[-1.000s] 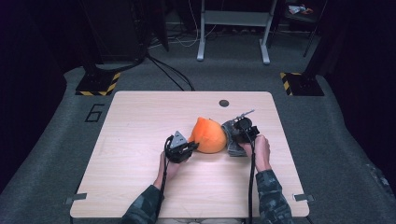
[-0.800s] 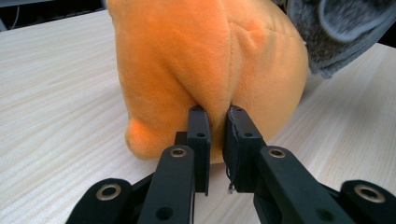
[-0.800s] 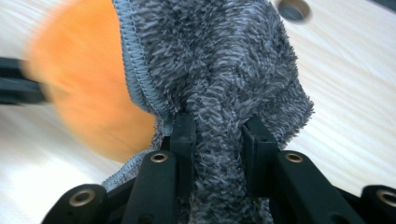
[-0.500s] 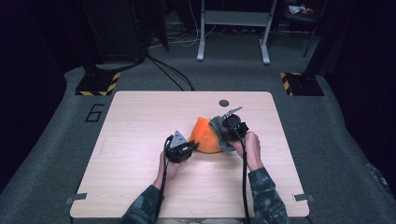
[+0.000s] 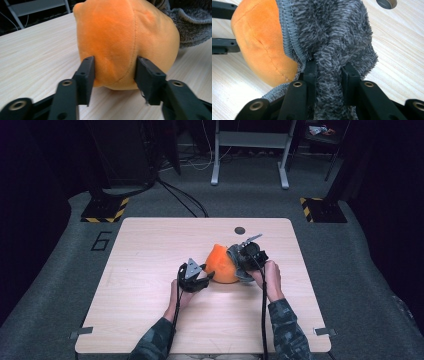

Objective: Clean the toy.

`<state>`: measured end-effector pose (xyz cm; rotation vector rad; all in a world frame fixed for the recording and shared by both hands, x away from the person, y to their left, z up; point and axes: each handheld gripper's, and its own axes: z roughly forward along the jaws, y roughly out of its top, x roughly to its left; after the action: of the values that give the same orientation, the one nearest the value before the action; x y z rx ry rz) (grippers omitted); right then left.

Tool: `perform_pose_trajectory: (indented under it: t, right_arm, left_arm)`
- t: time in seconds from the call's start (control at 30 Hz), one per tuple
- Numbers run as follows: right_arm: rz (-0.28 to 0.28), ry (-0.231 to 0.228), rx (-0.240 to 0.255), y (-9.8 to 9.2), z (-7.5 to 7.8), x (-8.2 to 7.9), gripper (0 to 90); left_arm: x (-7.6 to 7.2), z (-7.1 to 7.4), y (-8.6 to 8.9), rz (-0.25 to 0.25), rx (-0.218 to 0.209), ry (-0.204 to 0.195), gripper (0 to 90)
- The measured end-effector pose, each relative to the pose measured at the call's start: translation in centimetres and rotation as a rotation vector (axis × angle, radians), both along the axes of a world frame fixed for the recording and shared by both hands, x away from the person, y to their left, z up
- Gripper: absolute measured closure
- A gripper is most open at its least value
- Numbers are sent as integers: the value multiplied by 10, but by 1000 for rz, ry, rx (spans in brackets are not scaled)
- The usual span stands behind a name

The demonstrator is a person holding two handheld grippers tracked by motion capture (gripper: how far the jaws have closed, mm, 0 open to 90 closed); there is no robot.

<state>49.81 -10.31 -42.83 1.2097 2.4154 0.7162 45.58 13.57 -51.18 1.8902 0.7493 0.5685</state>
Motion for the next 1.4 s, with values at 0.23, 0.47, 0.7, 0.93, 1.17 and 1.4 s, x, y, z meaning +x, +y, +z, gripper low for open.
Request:
perform_pose_trajectory:
  t: [0.23, 0.47, 0.7, 0.93, 1.17, 1.4]
  right_arm:
    - [-6, -20, 26, -1, 1, 1, 701]
    - [-1, -70, 46, 4, 24, -8, 701]
    - [86, -95, 61, 31, 34, -15, 696]
    - [88, -87, 28, 37, 20, -6, 696]
    - [36, -58, 36, 22, 15, -6, 695]
    - [-23, -29, 23, 4, 3, -4, 695]
  left_arm:
    - [-2, 2, -1, 11, 3, 10, 785]
    - [-11, 11, -2, -5, -28, 41, 813]
    - [-18, 16, -2, -28, -54, 39, 811]
    - [-14, 8, 1, -31, -52, 55, 808]
    - [-13, 7, 2, -34, -52, 57, 807]
    - [-12, 6, 3, -33, -50, 61, 806]
